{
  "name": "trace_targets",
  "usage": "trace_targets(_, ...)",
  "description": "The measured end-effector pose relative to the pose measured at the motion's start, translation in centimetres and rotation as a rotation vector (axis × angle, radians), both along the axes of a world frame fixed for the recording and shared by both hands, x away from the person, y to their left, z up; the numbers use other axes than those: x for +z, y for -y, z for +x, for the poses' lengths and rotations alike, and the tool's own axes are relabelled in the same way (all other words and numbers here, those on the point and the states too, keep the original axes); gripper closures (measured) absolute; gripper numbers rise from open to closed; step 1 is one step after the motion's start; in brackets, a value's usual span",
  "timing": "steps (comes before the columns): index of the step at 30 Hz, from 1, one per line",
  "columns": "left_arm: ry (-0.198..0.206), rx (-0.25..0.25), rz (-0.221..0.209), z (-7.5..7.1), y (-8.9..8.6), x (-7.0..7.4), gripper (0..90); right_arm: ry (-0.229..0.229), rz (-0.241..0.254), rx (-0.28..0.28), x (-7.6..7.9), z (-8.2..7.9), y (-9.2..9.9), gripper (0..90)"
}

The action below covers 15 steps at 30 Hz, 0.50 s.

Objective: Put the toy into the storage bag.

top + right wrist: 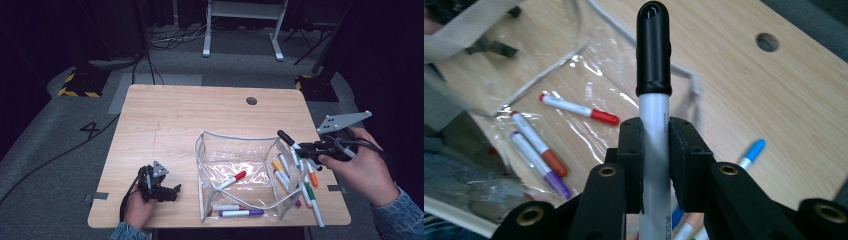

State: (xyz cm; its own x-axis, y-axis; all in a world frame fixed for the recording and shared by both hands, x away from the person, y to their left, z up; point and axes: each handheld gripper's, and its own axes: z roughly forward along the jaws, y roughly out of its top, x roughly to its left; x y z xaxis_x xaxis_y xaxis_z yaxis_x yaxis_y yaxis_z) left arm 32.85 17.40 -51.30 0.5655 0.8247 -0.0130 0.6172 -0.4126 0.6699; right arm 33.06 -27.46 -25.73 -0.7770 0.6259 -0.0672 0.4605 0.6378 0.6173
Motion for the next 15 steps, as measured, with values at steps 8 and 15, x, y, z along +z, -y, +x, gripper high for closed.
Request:
trace_targets(8,0.003,0.000,0.001,0.0,0.0,0.0,0.0,-0.028,-0.002,0.118,-0.2,-0.5,-3.2,77.2)
trace_targets(15,0.003,0.000,0.001,0.0,0.0,0.0,0.0,-0.069,-0.034,0.244,-1.7,-0.8,-6.2,77.2)
